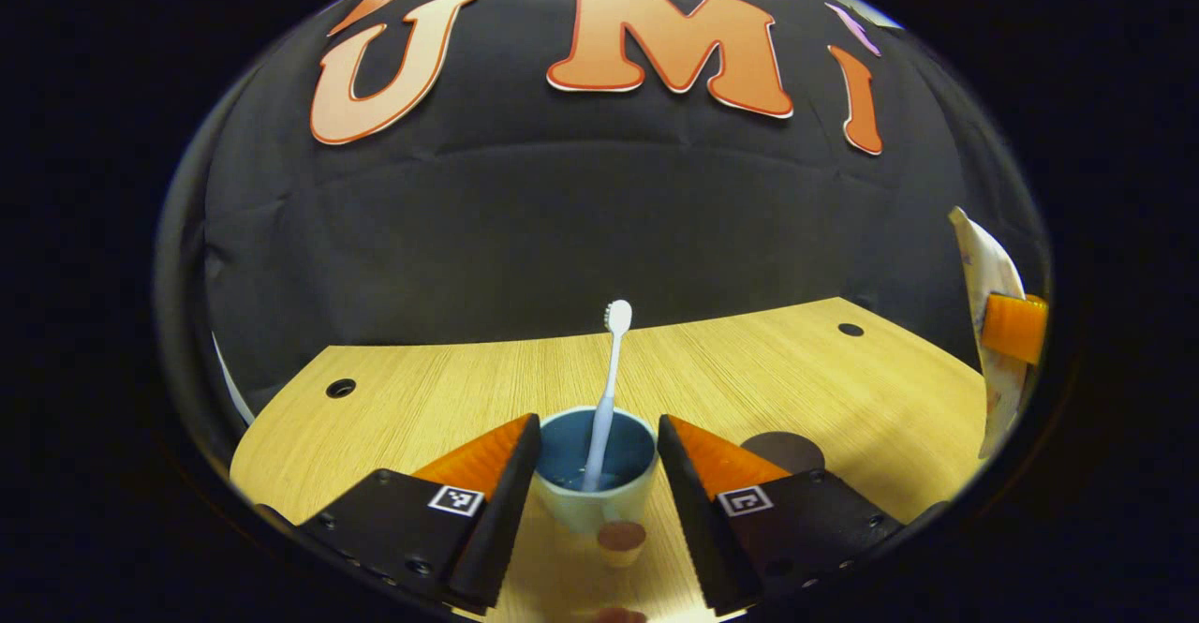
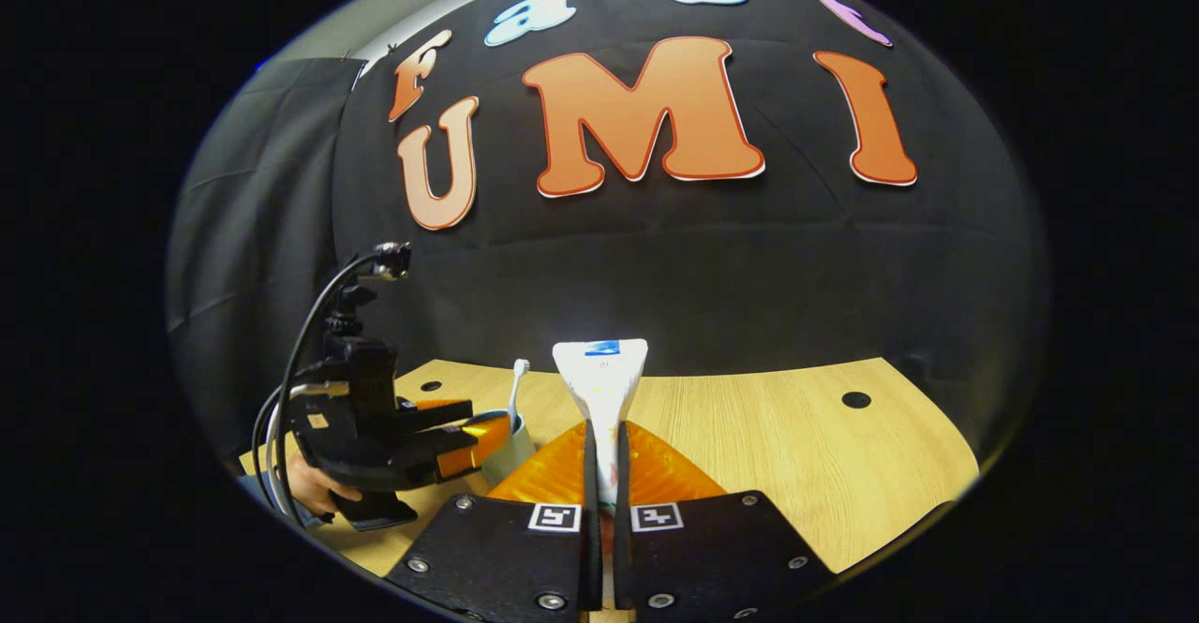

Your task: Put the toothbrush and toothpaste on the desktop into the cup, then pick up the cup and place it on the coaster on the desktop.

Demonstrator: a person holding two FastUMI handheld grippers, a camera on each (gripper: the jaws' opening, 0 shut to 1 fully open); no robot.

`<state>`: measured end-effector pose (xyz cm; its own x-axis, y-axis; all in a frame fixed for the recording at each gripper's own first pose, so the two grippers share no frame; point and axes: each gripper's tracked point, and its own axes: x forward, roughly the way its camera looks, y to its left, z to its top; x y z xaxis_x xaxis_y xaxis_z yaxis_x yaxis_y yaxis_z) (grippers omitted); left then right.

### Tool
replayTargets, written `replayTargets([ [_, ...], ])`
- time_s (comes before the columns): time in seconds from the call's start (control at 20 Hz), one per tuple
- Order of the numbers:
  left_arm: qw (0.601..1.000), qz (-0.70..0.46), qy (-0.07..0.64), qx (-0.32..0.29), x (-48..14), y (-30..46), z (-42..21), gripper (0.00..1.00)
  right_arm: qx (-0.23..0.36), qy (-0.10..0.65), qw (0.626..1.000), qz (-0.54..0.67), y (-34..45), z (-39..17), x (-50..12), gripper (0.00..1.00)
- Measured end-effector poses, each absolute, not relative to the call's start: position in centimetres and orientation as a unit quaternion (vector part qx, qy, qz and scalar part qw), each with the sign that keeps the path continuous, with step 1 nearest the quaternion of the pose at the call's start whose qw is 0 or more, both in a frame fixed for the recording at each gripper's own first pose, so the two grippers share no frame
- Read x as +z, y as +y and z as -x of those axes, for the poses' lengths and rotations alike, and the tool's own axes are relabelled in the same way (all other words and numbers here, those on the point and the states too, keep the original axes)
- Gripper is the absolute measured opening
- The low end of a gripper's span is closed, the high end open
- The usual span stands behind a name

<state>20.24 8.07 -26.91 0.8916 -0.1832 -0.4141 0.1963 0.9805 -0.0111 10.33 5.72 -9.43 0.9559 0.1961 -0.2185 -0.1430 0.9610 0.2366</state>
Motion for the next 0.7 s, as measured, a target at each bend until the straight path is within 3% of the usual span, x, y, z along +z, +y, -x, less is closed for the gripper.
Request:
replayTargets([
  [0.1, 0.974, -0.012, 0.205, -0.096, -26.2, 8.5, -19.1, 0.88, 0.095, 0.119, 0.982, -0.113, 6.4, -10.6, -9.0, 0.05],
  [0.2, 0.974, 0.000, 0.207, -0.090, -25.2, 9.4, -17.5, 0.94, 0.106, 0.113, 0.982, -0.106, 7.3, -11.0, -8.7, 0.05],
  [0.7, 0.985, -0.018, 0.162, -0.053, -20.6, 14.3, -11.9, 0.96, 0.145, 0.050, 0.981, -0.115, 12.1, -14.5, -5.8, 0.05],
])
